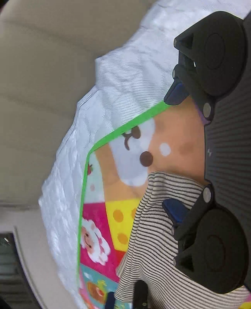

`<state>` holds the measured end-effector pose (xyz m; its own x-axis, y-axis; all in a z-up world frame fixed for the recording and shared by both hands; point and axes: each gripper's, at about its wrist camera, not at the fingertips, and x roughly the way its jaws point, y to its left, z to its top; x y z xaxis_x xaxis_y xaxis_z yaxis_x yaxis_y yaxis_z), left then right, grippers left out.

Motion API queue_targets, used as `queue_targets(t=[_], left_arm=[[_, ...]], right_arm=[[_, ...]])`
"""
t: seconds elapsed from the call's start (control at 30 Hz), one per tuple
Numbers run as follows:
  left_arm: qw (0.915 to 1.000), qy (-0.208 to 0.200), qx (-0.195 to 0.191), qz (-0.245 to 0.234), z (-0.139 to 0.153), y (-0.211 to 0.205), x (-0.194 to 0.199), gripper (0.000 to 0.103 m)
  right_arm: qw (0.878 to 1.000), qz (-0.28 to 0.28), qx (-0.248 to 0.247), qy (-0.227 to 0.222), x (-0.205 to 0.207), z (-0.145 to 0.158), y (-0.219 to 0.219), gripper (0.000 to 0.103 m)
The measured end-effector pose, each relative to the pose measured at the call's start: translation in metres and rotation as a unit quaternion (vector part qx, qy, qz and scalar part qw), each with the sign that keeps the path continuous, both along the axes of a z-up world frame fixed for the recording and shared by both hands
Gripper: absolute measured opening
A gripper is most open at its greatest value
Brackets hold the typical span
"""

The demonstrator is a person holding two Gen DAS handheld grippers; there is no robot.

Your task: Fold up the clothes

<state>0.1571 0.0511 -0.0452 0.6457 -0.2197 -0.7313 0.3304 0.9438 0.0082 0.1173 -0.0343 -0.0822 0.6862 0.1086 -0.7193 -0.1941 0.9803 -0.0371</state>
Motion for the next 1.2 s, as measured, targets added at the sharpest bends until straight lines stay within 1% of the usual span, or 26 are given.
queue_targets(t=[0.1, 0.17, 0.27, 0.37, 0.47, 0.5, 0.57, 0.6, 0.63, 0.7, 0.77, 0.8, 0.87, 0.97, 1.0, 1.03, 1.07, 1.1, 1.13, 1.2], left_arm=[[1.0, 0.004, -0.008, -0.003, -0.003, 0.001, 0.004, 0.103], [0.9999, 0.006, -0.013, -0.001, -0.002, 0.003, 0.003, 0.103], [0.9999, -0.004, -0.016, -0.003, 0.006, 0.007, -0.005, 0.103], [0.9986, -0.023, -0.046, -0.013, 0.029, 0.013, -0.014, 0.103], [0.9959, -0.041, -0.077, -0.024, 0.052, 0.017, -0.023, 0.103], [0.9945, -0.043, -0.089, -0.036, 0.057, 0.015, -0.025, 0.103], [0.9912, -0.033, -0.115, -0.057, 0.058, 0.008, -0.025, 0.103], [0.991, -0.023, -0.119, -0.057, 0.053, 0.004, -0.023, 0.103], [0.992, -0.013, -0.114, -0.053, 0.047, 0.0, -0.021, 0.102], [0.9961, 0.004, -0.08, -0.037, 0.03, -0.006, -0.015, 0.1], [0.9981, 0.02, -0.055, -0.018, 0.013, -0.006, -0.01, 0.099], [0.998, 0.027, -0.056, -0.01, 0.007, -0.003, -0.008, 0.099], [0.997, 0.036, -0.068, -0.001, 0.002, 0.002, -0.005, 0.099], [0.9984, 0.025, -0.05, -0.004, 0.002, 0.001, -0.007, 0.099], [0.9989, 0.021, -0.041, -0.007, 0.002, -0.001, -0.008, 0.099], [0.9993, 0.016, -0.033, -0.009, 0.002, -0.003, -0.01, 0.1], [0.9995, 0.013, -0.025, -0.012, 0.002, -0.004, -0.011, 0.1], [0.9997, 0.013, -0.017, -0.014, 0.0, -0.006, -0.01, 0.101], [0.9998, 0.011, -0.008, -0.016, -0.002, -0.007, -0.01, 0.101], [0.9999, 0.008, -0.004, -0.014, -0.004, -0.008, -0.011, 0.102]], right_arm=[[0.999, -0.024, 0.024, -0.003, -0.005, -0.006, -0.003, 0.103], [0.999, -0.027, 0.021, -0.008, -0.006, -0.008, -0.001, 0.103], [0.999, -0.031, 0.01, -0.018, -0.013, -0.003, 0.003, 0.103], [0.999, -0.037, 0.008, -0.033, -0.02, -0.003, 0.004, 0.103], [0.999, -0.028, 0.011, -0.032, -0.019, -0.002, 0.001, 0.103], [0.999, -0.025, 0.011, -0.031, -0.018, 0.0, 0.001, 0.103], [0.999, -0.023, 0.009, -0.033, -0.02, 0.003, 0.001, 0.103], [0.999, -0.022, 0.008, -0.034, -0.021, 0.004, 0.002, 0.103], [0.999, -0.022, 0.006, -0.035, -0.022, 0.006, 0.003, 0.103], [0.999, -0.015, 0.003, -0.039, -0.025, 0.013, 0.004, 0.103], [0.999, -0.009, 0.017, -0.04, -0.031, 0.026, 0.004, 0.103], [0.999, -0.006, 0.027, -0.039, -0.035, 0.033, 0.003, 0.103], [0.998, 0.002, 0.049, -0.036, -0.043, 0.045, 0.004, 0.103], [0.996, 0.027, 0.086, -0.019, -0.059, 0.053, 0.013, 0.103], [0.996, 0.04, 0.082, -0.007, -0.063, 0.05, 0.02, 0.103], [0.996, 0.055, 0.068, 0.007, -0.066, 0.043, 0.03, 0.103], [0.996, 0.073, 0.038, 0.023, -0.068, 0.032, 0.042, 0.103], [0.996, 0.083, 0.01, 0.023, -0.07, 0.022, 0.052, 0.103], [0.996, 0.091, 0.0, 0.011, -0.072, 0.014, 0.057, 0.103], [0.996, 0.088, 0.006, 0.009, -0.07, 0.011, 0.059, 0.103]])
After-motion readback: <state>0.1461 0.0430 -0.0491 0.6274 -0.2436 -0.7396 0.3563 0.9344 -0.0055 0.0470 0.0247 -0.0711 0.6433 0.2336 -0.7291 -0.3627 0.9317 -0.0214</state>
